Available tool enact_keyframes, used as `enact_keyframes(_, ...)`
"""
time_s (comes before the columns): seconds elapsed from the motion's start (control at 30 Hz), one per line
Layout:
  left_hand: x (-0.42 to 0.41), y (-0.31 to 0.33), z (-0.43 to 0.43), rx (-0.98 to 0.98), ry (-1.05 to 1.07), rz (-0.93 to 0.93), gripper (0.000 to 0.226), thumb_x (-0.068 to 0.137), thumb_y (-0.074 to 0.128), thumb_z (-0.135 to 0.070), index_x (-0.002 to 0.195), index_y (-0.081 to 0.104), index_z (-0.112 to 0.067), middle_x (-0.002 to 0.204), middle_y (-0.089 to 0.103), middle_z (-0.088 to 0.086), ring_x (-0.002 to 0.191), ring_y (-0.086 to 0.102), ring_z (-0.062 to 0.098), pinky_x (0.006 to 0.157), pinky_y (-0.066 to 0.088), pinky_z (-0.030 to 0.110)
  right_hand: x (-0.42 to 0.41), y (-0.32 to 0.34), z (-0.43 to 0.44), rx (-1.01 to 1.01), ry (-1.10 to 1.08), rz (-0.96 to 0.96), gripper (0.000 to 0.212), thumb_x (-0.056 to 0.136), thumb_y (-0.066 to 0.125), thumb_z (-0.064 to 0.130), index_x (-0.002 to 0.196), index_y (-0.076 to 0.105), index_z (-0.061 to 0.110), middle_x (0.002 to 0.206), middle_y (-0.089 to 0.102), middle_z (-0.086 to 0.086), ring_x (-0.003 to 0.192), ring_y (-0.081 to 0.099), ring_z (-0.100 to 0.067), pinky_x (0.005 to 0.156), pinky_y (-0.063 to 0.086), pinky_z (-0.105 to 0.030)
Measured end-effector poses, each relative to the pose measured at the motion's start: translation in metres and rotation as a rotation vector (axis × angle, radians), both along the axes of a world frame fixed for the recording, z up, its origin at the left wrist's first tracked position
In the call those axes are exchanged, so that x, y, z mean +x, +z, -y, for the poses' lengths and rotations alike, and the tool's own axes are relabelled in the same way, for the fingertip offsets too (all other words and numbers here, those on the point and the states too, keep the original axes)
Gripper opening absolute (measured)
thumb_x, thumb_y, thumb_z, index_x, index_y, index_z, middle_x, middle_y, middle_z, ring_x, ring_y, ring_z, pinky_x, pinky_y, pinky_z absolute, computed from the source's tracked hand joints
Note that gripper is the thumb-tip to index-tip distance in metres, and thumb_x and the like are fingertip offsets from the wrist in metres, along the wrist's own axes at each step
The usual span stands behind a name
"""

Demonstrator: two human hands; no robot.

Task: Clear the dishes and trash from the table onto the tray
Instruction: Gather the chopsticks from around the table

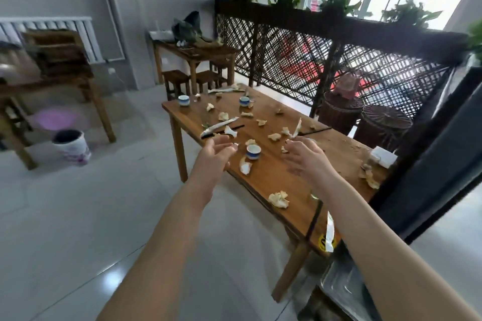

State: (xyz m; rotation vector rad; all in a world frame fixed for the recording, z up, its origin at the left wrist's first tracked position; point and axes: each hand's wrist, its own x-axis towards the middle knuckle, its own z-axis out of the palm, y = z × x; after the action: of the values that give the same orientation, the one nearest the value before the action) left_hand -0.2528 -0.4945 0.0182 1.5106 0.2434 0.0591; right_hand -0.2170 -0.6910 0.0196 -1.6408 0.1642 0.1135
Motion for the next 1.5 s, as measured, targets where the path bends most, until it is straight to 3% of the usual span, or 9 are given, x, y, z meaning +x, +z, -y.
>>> enact_keyframes(0.17,0.023,0.000,-0.049,0.003,0.041,0.007,0.015,0.094,0.058,-0.023,0.107,0.056,-0.029,0.112,0.060,-0.005,0.111,0.057,0.015,0.101,0.046,0.040,0.031,0.002,-0.059,-0.034,0.066,0.010,0.055,0.090,0.060,0.037,0.140,0.040,0.024,0.130,0.054,-0.002,0.113,0.056,-0.019,0.099,0.048,-0.044)
enact_keyframes(0.3,0.054,-0.004,-0.070,-0.031,0.061,0.015,0.019,0.093,0.059,-0.020,0.110,0.053,-0.026,0.114,0.061,0.000,0.111,0.058,0.018,0.099,0.047,0.040,0.062,0.001,-0.090,-0.023,0.100,0.023,0.053,0.093,0.056,0.038,0.139,0.039,0.022,0.116,0.059,0.001,0.107,0.058,-0.016,0.096,0.050,-0.042)
enact_keyframes(0.53,0.149,-0.019,-0.103,-0.044,0.094,-0.012,0.019,0.095,0.055,-0.017,0.112,0.051,-0.025,0.114,0.062,0.003,0.108,0.061,0.017,0.092,0.050,0.034,0.165,-0.014,-0.134,0.107,0.067,-0.021,0.040,0.093,0.056,0.035,0.130,0.048,0.020,0.119,0.059,0.000,0.101,0.060,-0.013,0.090,0.052,-0.037)
enact_keyframes(0.8,0.255,-0.025,-0.132,0.063,0.040,-0.093,0.014,0.095,0.057,-0.021,0.105,0.053,-0.029,0.114,0.061,-0.001,0.103,0.060,0.013,0.090,0.051,0.032,0.257,-0.026,-0.168,-0.011,0.046,-0.028,0.053,0.092,0.057,0.039,0.139,0.039,0.021,0.126,0.055,-0.006,0.110,0.057,-0.018,0.095,0.050,-0.038)
enact_keyframes(0.9,0.279,-0.030,-0.139,0.053,0.018,-0.102,0.013,0.095,0.057,-0.021,0.101,0.053,-0.032,0.112,0.062,-0.002,0.102,0.061,0.013,0.090,0.052,0.032,0.273,-0.034,-0.173,-0.011,0.015,-0.064,0.051,0.091,0.059,0.040,0.135,0.042,0.023,0.123,0.058,-0.004,0.108,0.059,-0.018,0.098,0.049,-0.045)
enact_keyframes(1.17,0.361,-0.031,-0.160,0.006,-0.161,-0.104,0.014,0.095,0.057,-0.020,0.101,0.053,-0.031,0.114,0.060,-0.002,0.103,0.060,0.012,0.086,0.050,0.028,0.321,-0.043,-0.191,-0.031,-0.155,-0.096,0.051,0.092,0.058,0.039,0.137,0.043,0.021,0.117,0.060,-0.002,0.101,0.060,-0.017,0.095,0.051,-0.040)
enact_keyframes(1.33,0.415,-0.033,-0.187,0.041,-0.360,-0.077,0.015,0.094,0.057,-0.021,0.104,0.053,-0.032,0.113,0.061,-0.003,0.106,0.058,0.011,0.089,0.049,0.028,0.349,-0.053,-0.224,-0.040,-0.320,-0.085,0.055,0.087,0.060,0.046,0.136,0.043,0.026,0.130,0.054,-0.001,0.115,0.054,-0.021,0.098,0.048,-0.043)
enact_keyframes(1.5,0.453,-0.028,-0.206,0.065,-0.503,-0.055,0.019,0.094,0.058,-0.021,0.111,0.053,-0.026,0.105,0.061,-0.006,0.102,0.058,0.012,0.081,0.050,0.024,0.362,-0.052,-0.249,-0.011,-0.443,-0.074,0.050,0.093,0.056,0.039,0.137,0.042,0.021,0.128,0.054,-0.002,0.112,0.055,-0.017,0.090,0.050,-0.033)
